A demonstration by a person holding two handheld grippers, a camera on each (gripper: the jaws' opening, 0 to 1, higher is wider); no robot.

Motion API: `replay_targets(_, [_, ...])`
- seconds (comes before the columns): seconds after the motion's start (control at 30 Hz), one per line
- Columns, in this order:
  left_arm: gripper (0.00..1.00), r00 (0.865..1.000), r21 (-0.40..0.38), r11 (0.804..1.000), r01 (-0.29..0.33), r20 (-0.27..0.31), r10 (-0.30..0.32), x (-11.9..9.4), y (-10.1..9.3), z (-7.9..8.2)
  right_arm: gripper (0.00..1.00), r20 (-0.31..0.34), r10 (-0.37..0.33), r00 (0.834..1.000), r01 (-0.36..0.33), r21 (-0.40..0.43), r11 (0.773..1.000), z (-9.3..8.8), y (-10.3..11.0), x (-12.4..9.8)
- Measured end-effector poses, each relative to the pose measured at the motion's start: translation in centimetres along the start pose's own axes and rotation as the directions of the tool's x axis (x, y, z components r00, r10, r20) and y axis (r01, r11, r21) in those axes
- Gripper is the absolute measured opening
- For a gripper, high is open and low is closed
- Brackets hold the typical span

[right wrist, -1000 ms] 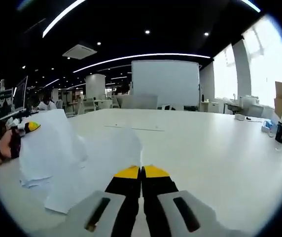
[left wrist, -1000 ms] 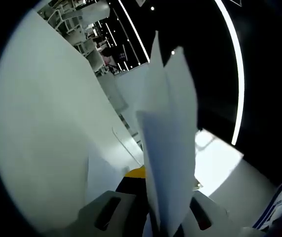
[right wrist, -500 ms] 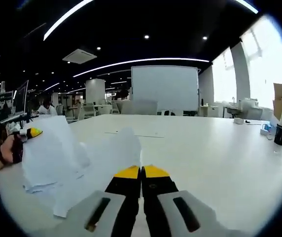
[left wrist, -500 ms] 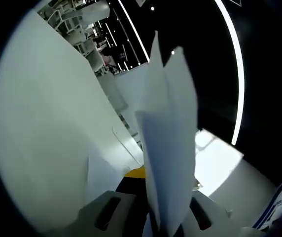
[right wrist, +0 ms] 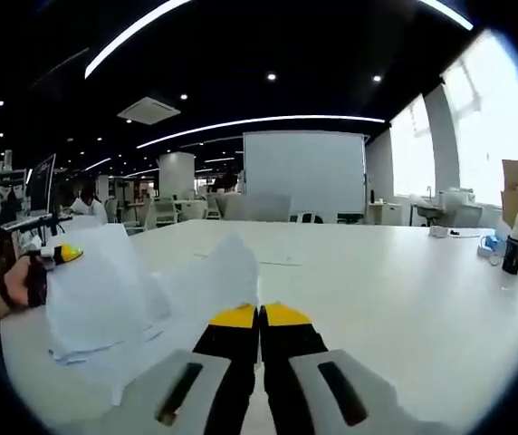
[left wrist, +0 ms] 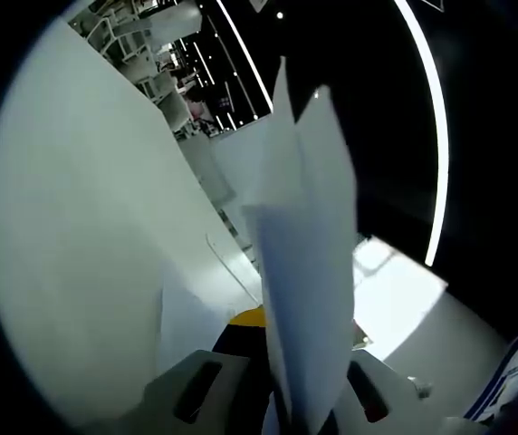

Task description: Organize the stack of printing papers by aligning and flattening the scattered papers on the table

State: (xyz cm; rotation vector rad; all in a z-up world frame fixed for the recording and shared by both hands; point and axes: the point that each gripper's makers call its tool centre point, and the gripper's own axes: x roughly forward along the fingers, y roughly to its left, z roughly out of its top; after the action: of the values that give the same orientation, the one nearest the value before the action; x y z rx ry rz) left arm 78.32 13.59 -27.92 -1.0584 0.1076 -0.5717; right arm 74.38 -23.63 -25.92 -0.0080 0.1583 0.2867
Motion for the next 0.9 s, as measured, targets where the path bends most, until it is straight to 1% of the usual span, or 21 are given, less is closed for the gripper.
replay_targets(0.3, [0.06,1.0,0.0,1.0,0.0,0.0,0.0,0.01,0.04,0.03,0.0,0.024,0.0,1.0,0.0,-0.008,1.0,1.06,0.07,-0.42])
replay_targets(0.5, [0.06,1.0,0.003,1.0,-0.001,0.0,0.001,-0.03,-0.2,-0.2,0.0,0.027,0.002,1.0,-0.002,-0.009,1.0,1.06,0.18,-0.5])
replay_targets(0.9, [0.06,1.0,0.002,1.0,0.0,0.0,0.0,-0.08,-0.13,-0.08,0.0,0.025,0.006,1.0,-0.006,-0.005,1.0,0.84,0.22,-0.17])
